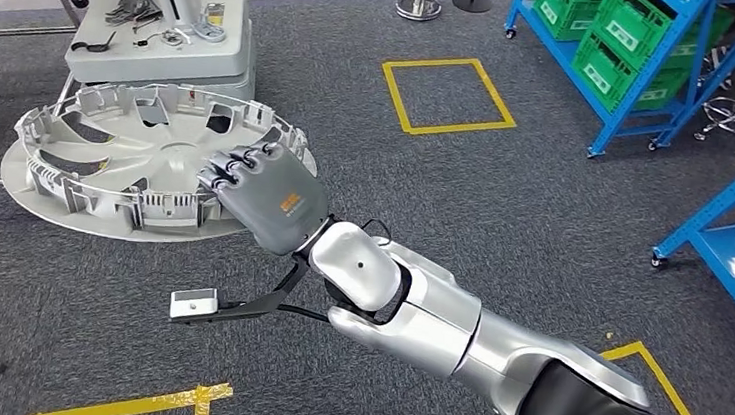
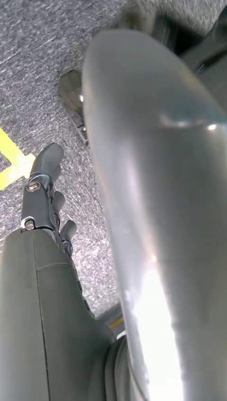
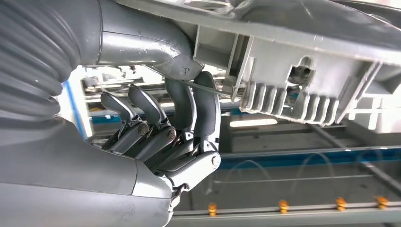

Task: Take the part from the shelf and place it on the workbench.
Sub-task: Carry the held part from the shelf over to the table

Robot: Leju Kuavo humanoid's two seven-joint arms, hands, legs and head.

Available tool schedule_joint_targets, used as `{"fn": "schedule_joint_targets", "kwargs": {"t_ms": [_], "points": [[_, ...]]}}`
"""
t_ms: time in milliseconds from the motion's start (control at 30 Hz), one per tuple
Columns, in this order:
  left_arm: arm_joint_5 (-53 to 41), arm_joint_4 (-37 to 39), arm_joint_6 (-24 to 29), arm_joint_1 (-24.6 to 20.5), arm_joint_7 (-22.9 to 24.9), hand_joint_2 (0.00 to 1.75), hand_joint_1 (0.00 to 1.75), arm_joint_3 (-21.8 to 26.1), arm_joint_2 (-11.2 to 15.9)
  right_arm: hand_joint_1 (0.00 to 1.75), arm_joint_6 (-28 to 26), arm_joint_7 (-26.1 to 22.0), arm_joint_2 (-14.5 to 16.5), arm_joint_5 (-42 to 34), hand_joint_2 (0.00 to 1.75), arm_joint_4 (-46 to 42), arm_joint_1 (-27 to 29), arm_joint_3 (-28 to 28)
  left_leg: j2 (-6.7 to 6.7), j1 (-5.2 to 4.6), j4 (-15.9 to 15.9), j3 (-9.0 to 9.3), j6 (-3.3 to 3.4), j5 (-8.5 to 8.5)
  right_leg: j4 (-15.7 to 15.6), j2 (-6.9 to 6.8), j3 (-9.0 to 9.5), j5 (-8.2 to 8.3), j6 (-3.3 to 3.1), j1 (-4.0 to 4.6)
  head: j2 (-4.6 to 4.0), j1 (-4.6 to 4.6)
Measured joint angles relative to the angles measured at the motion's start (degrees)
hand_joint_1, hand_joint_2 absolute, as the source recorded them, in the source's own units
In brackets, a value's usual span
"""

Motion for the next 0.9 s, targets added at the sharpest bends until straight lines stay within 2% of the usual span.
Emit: {"fn": "schedule_joint_targets", "kwargs": {"t_ms": [67, 100, 167, 200, 233, 300, 333, 367, 400, 433, 467, 533, 567, 600, 667, 700, 733, 767, 800, 833, 867, 900], "points": [[0.1, 0.0, 0.0, -0.2, -0.1, 0.0, 0.0, 0.0, 0.0, 1.62, 0.0, 0.0, 0.0, 0.0, 1.75, 0.0, -0.3, 0.0, 1.5, -0.26, -4.9, 2.65, 0.81, 1.28, 0.6, -1.13, -0.04, -0.59, 0.7, 0.24, 0.0, 0.16], [0.1, 0.0, 0.0, -0.2, -0.1, 0.0, 0.0, 0.0, -0.1, 1.62, -0.1, -0.1, 0.0, 0.0, 1.75, 0.0, -0.5, 0.0, 1.49, -0.45, -5.3, 2.79, 1.38, 1.1, 0.7, -1.62, 0.0, -0.75, 1.03, 0.38, 0.0, 0.27], [0.3, 0.0, 0.0, -0.2, -0.1, 0.0, 0.0, 0.0, 0.0, 1.62, -0.2, -0.1, 0.1, 0.0, 1.75, 0.0, -0.7, 0.0, 0.09, -0.46, -5.4, 2.73, 2.35, 1.28, 0.7, -2.46, 0.22, -1.03, 1.67, 0.27, 0.0, 0.43], [0.4, 0.0, 0.0, -0.1, -0.1, 0.0, 0.0, 0.0, 0.0, 1.62, -0.2, -0.1, 0.1, 0.0, 1.75, 0.0, -0.8, 0.0, -0.58, -0.42, -5.5, 2.77, 2.72, 1.33, 1.1, -1.87, 0.18, -1.49, 2.03, 0.07, 0.0, 0.44], [0.5, 0.0, 0.0, -0.2, -0.1, 0.0, 0.0, 0.0, 0.0, 1.62, -0.2, -0.2, 0.2, 0.0, 1.75, 0.0, -0.9, 0.0, -1.24, -0.32, -5.6, 2.82, 3.08, 1.42, 2.5, -0.55, -0.33, -2.43, 2.32, -0.13, 0.0, 0.48], [0.7, 0.0, 0.0, -0.3, -0.1, 0.0, 0.0, 0.0, 0.0, 1.62, -0.2, -0.2, 0.2, 0.0, 1.75, 0.0, -1.0, 0.0, -2.6, -0.22, -5.6, 2.81, 3.55, 1.55, 8.9, 3.08, -3.27, -5.63, 2.58, -0.35, 0.0, 0.55], [0.7, 0.0, 0.0, -0.3, -0.1, 0.0, 0.0, 0.0, 0.0, 1.62, -0.2, -0.2, 0.2, 0.0, 1.75, 0.1, -1.0, 0.0, -3.36, -0.26, -5.6, 2.76, 3.67, 1.6, 12.9, 4.11, -5.32, -7.15, 2.56, -0.33, 0.0, 0.6], [0.7, 0.0, 0.0, -0.3, -0.1, 0.0, 0.0, 0.0, 0.0, 1.62, -0.1, -0.3, 0.2, -0.1, 1.75, 0.1, -1.1, 0.0, -4.19, -0.31, -5.6, 2.73, 3.73, 1.61, 16.0, 4.57, -7.02, -7.95, 2.48, -0.27, 0.0, 0.6], [0.7, 0.0, 0.0, -0.2, -0.1, 0.0, 0.0, 0.0, 0.0, 1.62, 0.0, -0.4, 0.2, -0.1, 1.75, 0.2, -1.1, 0.0, -5.03, -0.37, -5.5, 2.73, 3.73, 1.62, 17.1, 4.76, -7.84, -7.65, 2.31, -0.21, 0.0, 0.61], [0.7, 0.0, 0.0, -0.2, -0.2, 0.0, 0.0, 0.0, 0.0, 1.62, 0.0, -0.6, 0.2, -0.2, 1.75, 0.2, -1.2, 0.0, -5.91, -0.4, -5.5, 2.73, 3.71, 1.64, 16.1, 4.98, -7.67, -6.36, 2.06, -0.17, 0.0, 0.6], [0.7, 0.0, 0.0, -0.1, -0.2, 0.0, 0.0, 0.0, 0.0, 1.62, 0.1, -0.6, 0.2, -0.4, 1.75, 0.2, -1.3, 0.0, -6.81, -0.41, -5.4, 2.73, 3.66, 1.67, 12.9, 5.56, -6.38, -4.26, 1.75, -0.15, 0.0, 0.6], [0.7, 0.0, 0.0, -0.1, -0.2, 0.0, 0.0, 0.0, -0.1, 1.62, 0.3, -0.6, 0.2, -0.7, 1.75, 0.2, -1.7, 0.0, -8.45, -0.36, -5.3, 2.62, 3.37, 1.83, 5.1, 8.16, -3.01, -0.82, 1.2, -0.17, 0.0, 0.57], [0.7, 0.0, 0.0, -0.2, -0.2, 0.0, 0.0, 0.0, -0.1, 1.62, 0.4, -0.6, 0.2, -0.8, 1.75, 0.2, -1.9, 0.0, -9.15, -0.29, -5.4, 2.46, 3.09, 1.99, 2.5, 9.08, -1.89, 0.03, 1.13, -0.15, 0.0, 0.6], [0.7, 0.0, 0.0, -0.2, -0.3, 0.0, 0.0, 0.0, -0.1, 1.62, 0.5, -0.5, 0.2, -0.9, 1.75, 0.2, -2.1, 0.0, -9.77, -0.17, -5.5, 2.29, 2.72, 2.17, 1.4, 9.49, -1.45, 0.14, 1.11, -0.06, 0.0, 0.62], [0.7, 0.0, 0.0, -0.1, -0.3, 0.0, 0.0, 0.0, -0.1, 1.62, 0.6, -0.4, 0.2, -1.0, 1.75, 0.2, -2.4, 0.1, -11.09, 0.0, -6.0, 1.92, 1.83, 2.64, 0.9, 8.18, -1.24, 0.41, 0.93, 0.02, 0.0, 0.67], [0.7, 0.0, 0.0, -0.1, -0.4, 0.0, 0.0, 0.0, -0.1, 1.62, 0.7, -0.4, 0.3, -1.1, 1.75, 0.2, -2.5, 0.1, -10.71, -0.07, -6.0, 1.69, 1.54, 2.61, 0.4, 7.43, -0.98, 0.68, 0.61, -0.05, 0.0, 0.63], [0.7, 0.0, 0.0, -0.1, -0.5, 0.0, 0.0, 0.0, -0.1, 1.62, 0.8, -0.3, 0.4, -1.2, 1.75, 0.1, -2.6, 0.1, -9.33, -0.23, -5.2, 1.2, 1.34, 2.04, 0.0, 6.62, -0.7, 1.0, 0.21, -0.17, 0.0, 0.49], [0.7, 0.0, 0.0, -0.2, -0.6, 0.0, 0.0, 0.0, -0.1, 1.62, 0.9, -0.3, 0.4, -1.2, 1.75, 0.1, -2.6, 0.1, -7.33, -0.4, -3.3, 0.27, 1.23, 0.87, -0.5, 5.77, -0.47, 1.27, -0.11, -0.27, 0.0, 0.35], [0.7, 0.0, 0.0, -0.3, -0.7, 0.0, 0.0, 0.0, -0.1, 1.62, 0.9, -0.2, 0.5, -1.2, 1.75, 0.1, -2.7, 0.1, -4.98, -0.5, -0.3, -0.98, 1.16, -0.82, -0.7, 4.93, -0.36, 1.37, -0.34, -0.2, 0.0, 0.23], [0.7, 0.0, 0.0, -0.5, -0.8, 0.0, 0.0, 0.0, -0.1, 1.62, 0.9, -0.1, 0.4, -1.2, 1.75, 0.1, -2.7, 0.1, -3.44, -0.49, 3.4, -2.57, 1.01, -2.66, -0.7, 4.07, -0.36, 1.36, -0.49, -0.13, 0.0, 0.13], [0.7, 0.0, 0.0, -0.6, -0.9, 0.0, 0.0, 0.0, -0.1, 1.62, 1.0, 0.0, 0.4, -1.2, 1.75, 0.1, -2.7, 0.1, -2.7, -0.42, 6.6, -3.94, 0.83, -3.98, -0.7, 3.16, -0.37, 1.29, -0.52, -0.09, 0.0, 0.13], [0.7, 0.0, 0.0, -0.6, -0.9, 0.0, 0.0, 0.0, 0.0, 1.62, 1.0, 0.0, 0.4, -1.2, 1.75, 0.2, -2.7, 0.1, -2.34, -0.32, 8.5, -4.6, 0.66, -4.45, -0.6, 2.29, -0.38, 1.19, -0.52, -0.1, 0.0, 0.13]]}}
